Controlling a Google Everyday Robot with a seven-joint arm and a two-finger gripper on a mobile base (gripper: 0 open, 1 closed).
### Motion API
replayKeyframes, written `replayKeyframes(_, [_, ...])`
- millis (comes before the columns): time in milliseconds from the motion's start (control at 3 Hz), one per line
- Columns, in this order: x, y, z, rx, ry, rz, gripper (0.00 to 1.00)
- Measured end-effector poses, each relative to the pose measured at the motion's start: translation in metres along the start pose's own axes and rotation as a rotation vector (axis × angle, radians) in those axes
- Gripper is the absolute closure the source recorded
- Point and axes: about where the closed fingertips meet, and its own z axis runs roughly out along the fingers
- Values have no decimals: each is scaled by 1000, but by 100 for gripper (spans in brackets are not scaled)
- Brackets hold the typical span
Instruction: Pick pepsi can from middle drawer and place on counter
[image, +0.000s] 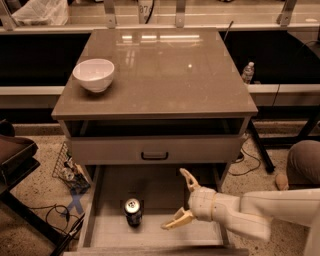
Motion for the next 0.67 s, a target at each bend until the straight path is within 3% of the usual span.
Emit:
replayKeyframes(333, [46, 12, 29, 5, -57, 43, 0])
replayKeyframes(667, [47, 12, 32, 1, -58, 44, 0])
